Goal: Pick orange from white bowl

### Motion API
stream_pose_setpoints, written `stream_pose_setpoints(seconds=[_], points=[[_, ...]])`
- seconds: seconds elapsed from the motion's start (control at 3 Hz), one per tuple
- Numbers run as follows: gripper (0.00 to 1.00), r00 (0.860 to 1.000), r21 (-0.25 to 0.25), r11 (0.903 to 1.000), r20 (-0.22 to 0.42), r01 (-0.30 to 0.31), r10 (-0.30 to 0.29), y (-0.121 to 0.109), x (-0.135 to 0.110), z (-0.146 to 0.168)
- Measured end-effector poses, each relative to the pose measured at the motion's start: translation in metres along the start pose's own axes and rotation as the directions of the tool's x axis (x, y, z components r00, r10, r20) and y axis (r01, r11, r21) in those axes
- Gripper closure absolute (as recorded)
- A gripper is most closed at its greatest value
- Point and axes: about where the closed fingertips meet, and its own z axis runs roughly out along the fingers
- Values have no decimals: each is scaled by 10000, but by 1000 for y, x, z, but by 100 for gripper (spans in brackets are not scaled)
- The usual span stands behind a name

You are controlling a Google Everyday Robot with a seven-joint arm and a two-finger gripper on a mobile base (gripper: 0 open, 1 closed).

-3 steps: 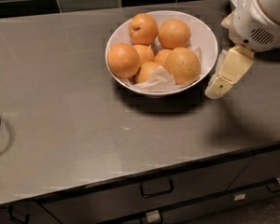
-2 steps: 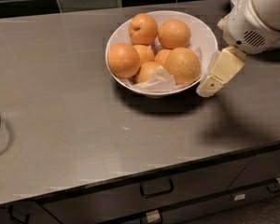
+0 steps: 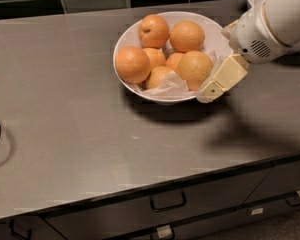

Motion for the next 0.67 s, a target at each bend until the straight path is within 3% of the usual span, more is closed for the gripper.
stream_pose_setpoints(seconds=[0.67], points=[[0,10000,220,9997,13,-96,96,-1,-3,2]])
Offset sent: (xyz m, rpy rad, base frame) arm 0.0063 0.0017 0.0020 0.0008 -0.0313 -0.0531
